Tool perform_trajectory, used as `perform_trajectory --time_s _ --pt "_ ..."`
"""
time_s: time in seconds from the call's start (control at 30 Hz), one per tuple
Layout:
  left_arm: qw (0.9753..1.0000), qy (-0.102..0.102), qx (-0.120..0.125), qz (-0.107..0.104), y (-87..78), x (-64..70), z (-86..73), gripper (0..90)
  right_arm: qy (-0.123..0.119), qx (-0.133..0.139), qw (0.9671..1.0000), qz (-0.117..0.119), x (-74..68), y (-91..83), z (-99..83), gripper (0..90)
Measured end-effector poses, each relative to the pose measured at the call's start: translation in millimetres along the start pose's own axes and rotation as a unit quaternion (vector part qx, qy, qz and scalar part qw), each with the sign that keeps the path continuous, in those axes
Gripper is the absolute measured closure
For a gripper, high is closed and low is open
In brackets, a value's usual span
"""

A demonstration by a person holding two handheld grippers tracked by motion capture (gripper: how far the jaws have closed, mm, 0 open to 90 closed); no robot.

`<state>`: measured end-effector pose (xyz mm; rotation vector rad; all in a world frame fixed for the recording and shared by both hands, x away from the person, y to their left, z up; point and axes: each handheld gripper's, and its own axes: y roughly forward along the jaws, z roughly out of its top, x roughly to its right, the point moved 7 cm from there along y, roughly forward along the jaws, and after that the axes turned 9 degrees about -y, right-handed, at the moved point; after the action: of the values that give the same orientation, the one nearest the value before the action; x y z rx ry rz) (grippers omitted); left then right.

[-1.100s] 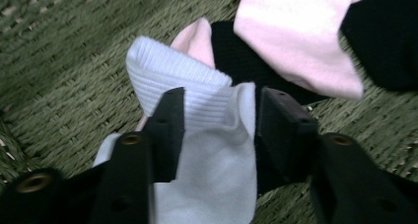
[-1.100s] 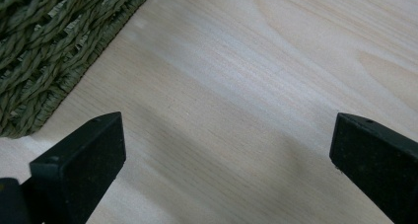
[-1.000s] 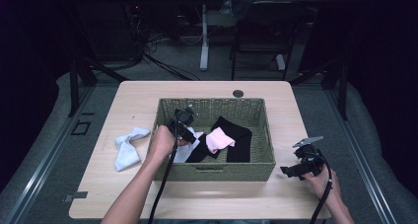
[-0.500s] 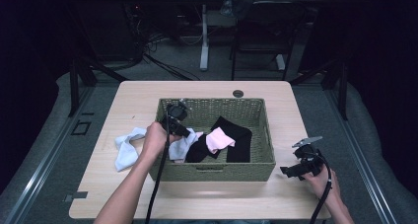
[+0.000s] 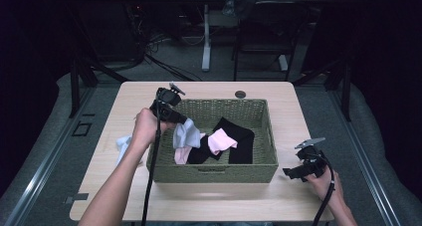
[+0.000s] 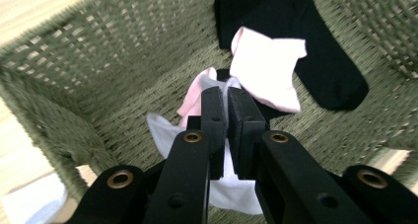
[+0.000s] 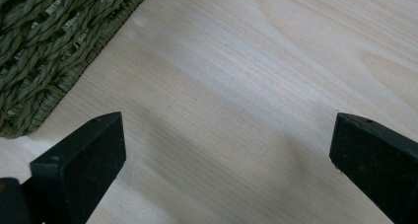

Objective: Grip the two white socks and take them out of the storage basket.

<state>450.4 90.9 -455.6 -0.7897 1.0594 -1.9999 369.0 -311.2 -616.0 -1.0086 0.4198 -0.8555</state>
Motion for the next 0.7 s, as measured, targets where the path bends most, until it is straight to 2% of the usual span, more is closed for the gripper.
perform_trajectory --time_s 0.17,0.7 --pt "0.9999 0.003 0.011 -0.004 -11.7 2.7 6.7 86.2 0.001 0.001 1.0 0.002 -0.4 -0.4 0.2 0.2" --pt "0.999 0.007 0.038 0.022 -57.8 0.8 26.2 86.1 -0.001 0.001 1.0 -0.001 0.2 -0.5 0.2 0.3"
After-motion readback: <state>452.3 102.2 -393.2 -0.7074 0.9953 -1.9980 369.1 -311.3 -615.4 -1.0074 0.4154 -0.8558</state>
